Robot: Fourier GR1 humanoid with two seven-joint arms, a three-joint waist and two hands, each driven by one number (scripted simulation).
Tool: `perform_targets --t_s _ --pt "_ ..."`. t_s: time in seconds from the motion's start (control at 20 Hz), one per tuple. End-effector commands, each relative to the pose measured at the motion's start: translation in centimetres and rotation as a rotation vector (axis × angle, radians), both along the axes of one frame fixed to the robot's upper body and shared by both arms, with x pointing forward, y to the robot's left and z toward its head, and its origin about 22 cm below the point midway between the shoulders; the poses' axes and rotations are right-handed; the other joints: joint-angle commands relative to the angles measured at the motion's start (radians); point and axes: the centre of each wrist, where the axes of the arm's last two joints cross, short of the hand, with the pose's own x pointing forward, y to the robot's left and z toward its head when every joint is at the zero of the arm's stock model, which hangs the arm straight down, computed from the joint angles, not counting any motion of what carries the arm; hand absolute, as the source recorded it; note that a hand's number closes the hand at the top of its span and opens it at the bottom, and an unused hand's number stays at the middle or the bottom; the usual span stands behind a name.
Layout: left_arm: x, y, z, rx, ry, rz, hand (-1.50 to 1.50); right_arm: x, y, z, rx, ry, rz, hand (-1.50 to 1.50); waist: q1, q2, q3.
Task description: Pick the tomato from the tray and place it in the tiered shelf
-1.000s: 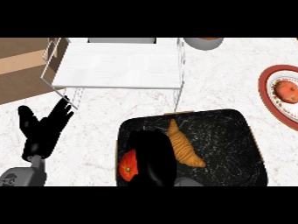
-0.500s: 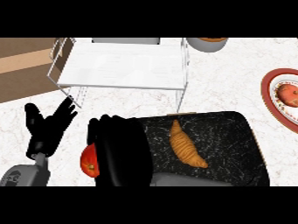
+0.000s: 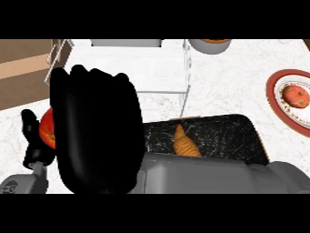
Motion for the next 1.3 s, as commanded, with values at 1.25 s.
perform_targets --t_s 1.25 --pt "-0.9 -0.8 -1.3 0.007 0.030 0.018 0.00 12.2 2.4 12.3 -0.022 0.141 -0.264 1.50 -0.014 0.031 -0.002"
